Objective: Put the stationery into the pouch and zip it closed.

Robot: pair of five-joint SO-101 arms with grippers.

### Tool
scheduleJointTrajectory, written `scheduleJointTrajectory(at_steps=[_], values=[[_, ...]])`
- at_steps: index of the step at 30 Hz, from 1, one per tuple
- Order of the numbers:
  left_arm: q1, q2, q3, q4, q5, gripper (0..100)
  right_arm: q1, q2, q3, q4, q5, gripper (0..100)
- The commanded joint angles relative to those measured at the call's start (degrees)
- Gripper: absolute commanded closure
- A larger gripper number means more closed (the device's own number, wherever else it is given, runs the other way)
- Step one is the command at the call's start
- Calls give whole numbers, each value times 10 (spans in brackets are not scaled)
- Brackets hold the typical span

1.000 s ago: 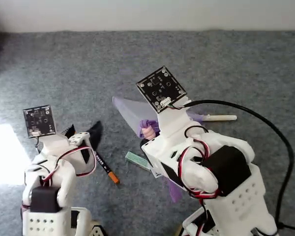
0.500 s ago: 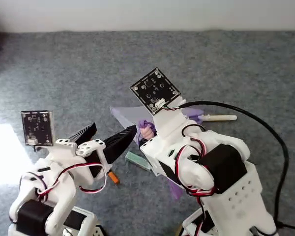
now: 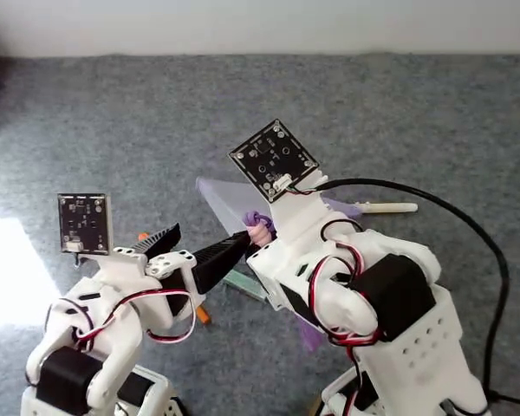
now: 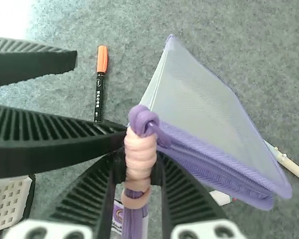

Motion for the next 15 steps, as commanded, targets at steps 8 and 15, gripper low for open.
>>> scheduleJointTrajectory(at_steps=[8,15], values=[[4,4,28,-10,-34,640,-3,-15,-6,-34,6,991],[1,4,77,-53,-35,640,-4,-15,-6,-30,4,991]])
